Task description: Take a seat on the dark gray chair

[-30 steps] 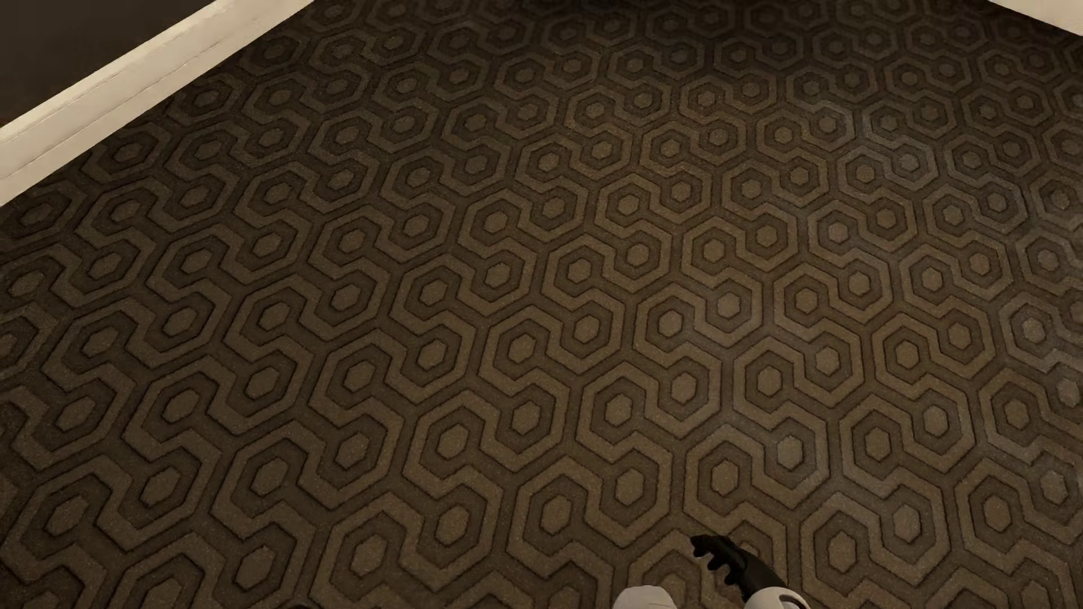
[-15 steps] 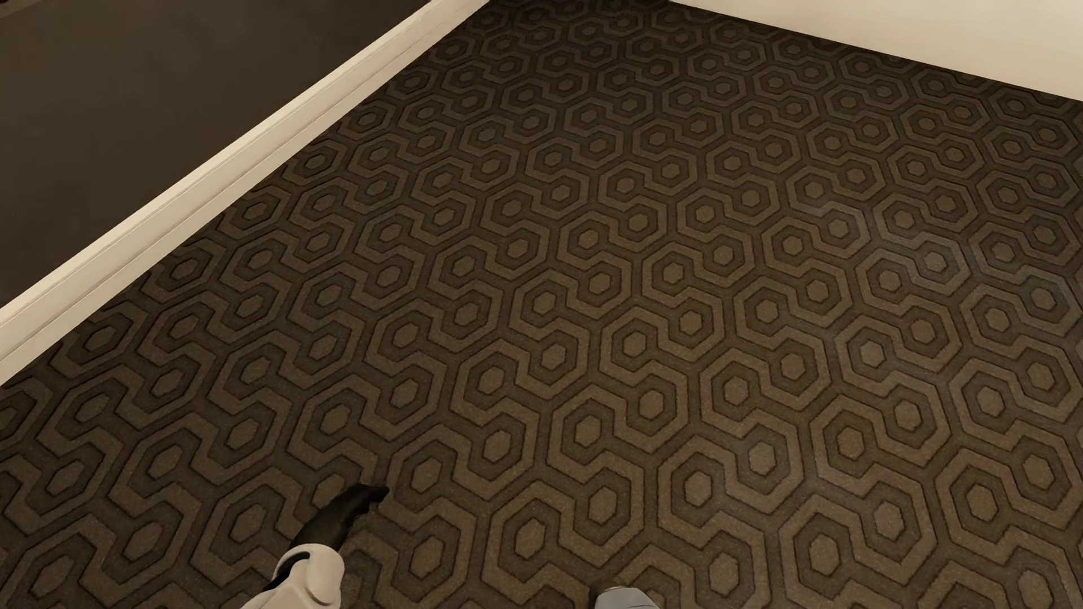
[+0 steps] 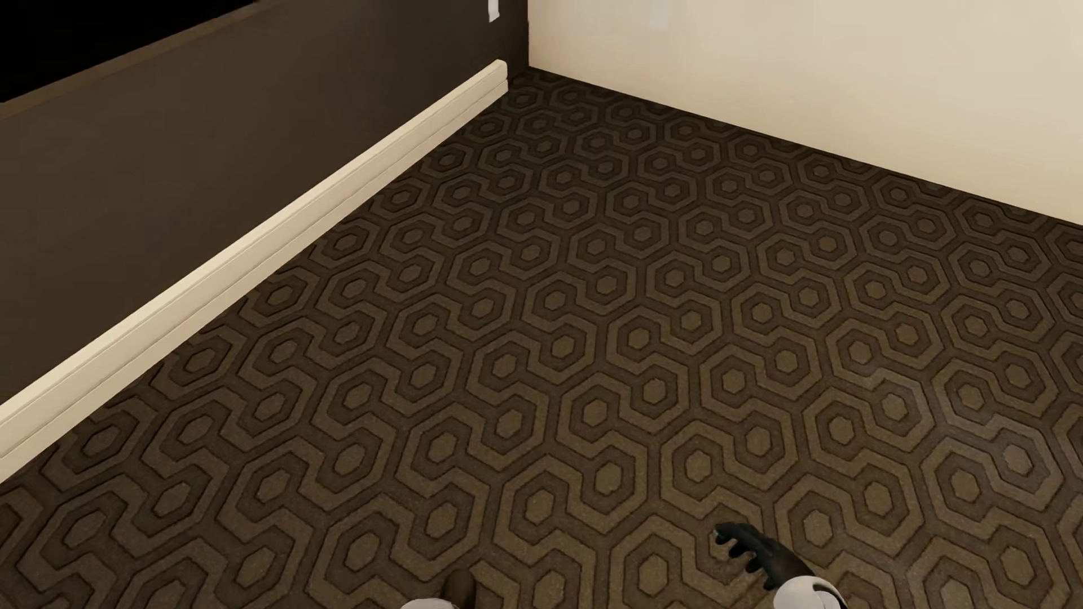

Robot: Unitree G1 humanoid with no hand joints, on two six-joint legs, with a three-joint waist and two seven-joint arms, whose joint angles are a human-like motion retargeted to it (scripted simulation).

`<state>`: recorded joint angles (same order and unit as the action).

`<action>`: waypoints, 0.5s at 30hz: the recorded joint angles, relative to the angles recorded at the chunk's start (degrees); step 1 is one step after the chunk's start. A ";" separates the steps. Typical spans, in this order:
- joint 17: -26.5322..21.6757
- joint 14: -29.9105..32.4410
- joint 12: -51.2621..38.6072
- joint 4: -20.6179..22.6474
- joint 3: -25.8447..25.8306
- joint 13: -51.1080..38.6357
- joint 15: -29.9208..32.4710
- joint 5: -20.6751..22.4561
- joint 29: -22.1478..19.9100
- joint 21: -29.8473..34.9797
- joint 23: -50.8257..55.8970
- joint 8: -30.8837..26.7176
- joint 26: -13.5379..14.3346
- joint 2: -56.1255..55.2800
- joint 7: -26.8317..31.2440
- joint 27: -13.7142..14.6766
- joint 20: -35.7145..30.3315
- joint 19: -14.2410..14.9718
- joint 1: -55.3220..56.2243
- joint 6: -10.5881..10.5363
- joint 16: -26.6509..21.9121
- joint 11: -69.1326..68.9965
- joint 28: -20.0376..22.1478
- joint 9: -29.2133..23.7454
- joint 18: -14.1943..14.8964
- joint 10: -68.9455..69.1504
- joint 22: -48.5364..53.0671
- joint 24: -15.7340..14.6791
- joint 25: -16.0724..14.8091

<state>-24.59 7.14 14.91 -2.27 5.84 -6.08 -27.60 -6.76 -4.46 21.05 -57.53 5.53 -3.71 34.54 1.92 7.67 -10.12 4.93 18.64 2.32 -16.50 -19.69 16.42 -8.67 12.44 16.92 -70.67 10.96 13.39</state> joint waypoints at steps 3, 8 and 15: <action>0.90 -4.12 -5.30 2.70 -2.44 6.81 28.44 -2.61 0.04 -0.40 -3.03 -3.56 -2.09 -17.30 -0.30 -3.48 -1.71 3.93 -10.45 -0.94 1.78 -38.00 0.27 -0.62 -7.47 2.97 -2.27 4.79 2.72; 5.00 -14.93 -20.98 0.23 -11.65 11.44 11.64 -2.22 2.33 -4.57 -4.49 -8.53 1.30 -51.58 -4.04 -3.58 -12.36 6.15 -31.24 -3.37 -0.60 -54.81 0.73 -3.39 -9.02 -6.53 6.90 6.99 6.77; 8.25 -19.32 -33.51 -3.23 -14.21 16.66 21.86 2.41 0.26 -8.63 -8.67 -7.19 2.03 -53.04 -5.98 -2.50 -20.16 -5.08 -48.61 -3.79 -0.49 4.67 4.08 -0.02 -5.39 -1.94 15.03 6.41 4.75</action>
